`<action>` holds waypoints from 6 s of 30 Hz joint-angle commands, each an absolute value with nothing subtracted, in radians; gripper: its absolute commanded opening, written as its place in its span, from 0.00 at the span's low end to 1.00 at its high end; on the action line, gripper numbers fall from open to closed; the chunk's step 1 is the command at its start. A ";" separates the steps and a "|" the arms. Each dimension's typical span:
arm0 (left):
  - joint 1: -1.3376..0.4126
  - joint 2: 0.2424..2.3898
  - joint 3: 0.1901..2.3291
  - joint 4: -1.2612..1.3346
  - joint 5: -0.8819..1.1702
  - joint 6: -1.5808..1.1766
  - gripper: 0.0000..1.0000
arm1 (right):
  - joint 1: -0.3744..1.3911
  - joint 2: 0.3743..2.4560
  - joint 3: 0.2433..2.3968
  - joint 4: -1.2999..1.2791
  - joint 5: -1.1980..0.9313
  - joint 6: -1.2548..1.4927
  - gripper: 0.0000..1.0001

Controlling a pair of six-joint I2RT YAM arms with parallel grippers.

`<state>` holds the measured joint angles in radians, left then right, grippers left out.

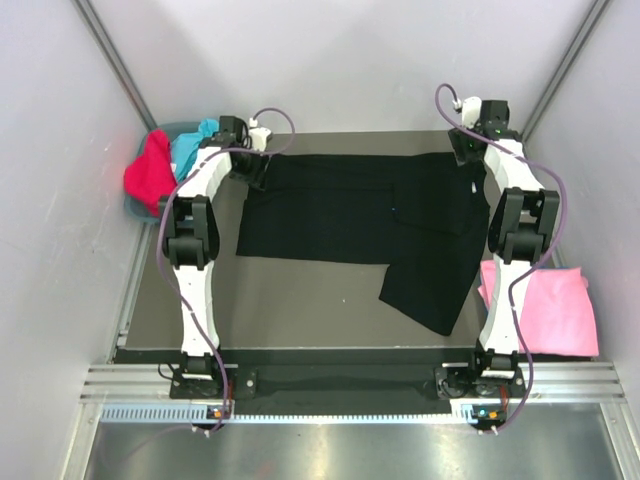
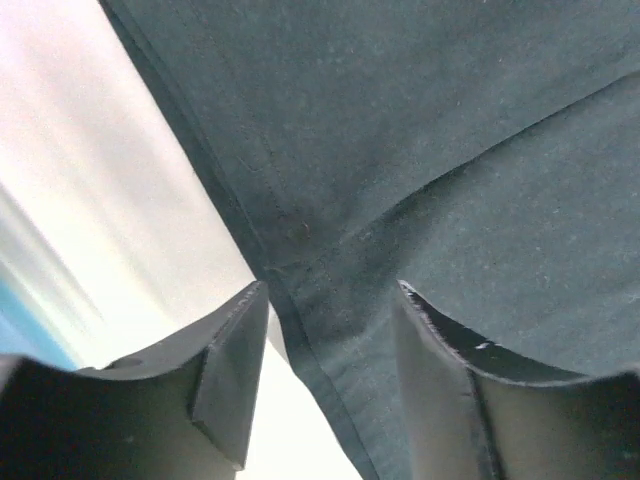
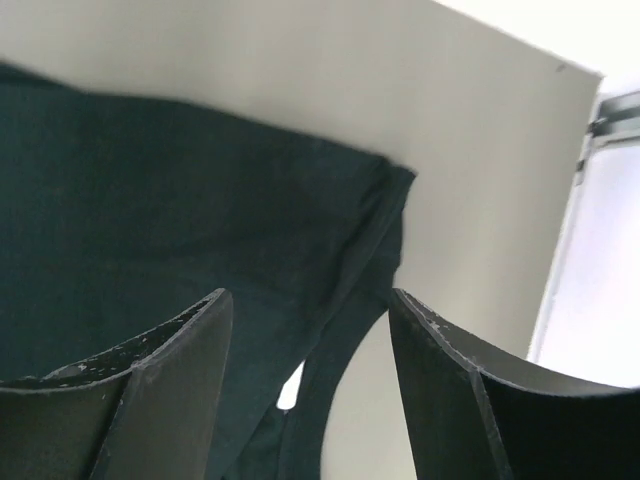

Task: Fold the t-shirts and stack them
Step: Fold the tshirt

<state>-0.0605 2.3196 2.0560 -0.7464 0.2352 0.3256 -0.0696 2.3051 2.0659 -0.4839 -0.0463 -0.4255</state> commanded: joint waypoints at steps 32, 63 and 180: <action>-0.067 2.681 2.476 -0.479 0.011 0.161 0.00 | -0.018 2.233 1.973 -0.468 0.041 -0.460 0.65; -0.055 2.803 2.585 -0.359 -0.106 0.204 0.00 | -0.046 2.639 2.382 -0.469 0.230 -0.646 0.62; -0.008 1.832 1.290 -0.744 0.221 0.190 0.43 | 0.252 1.135 0.661 -0.977 -0.344 -1.525 0.00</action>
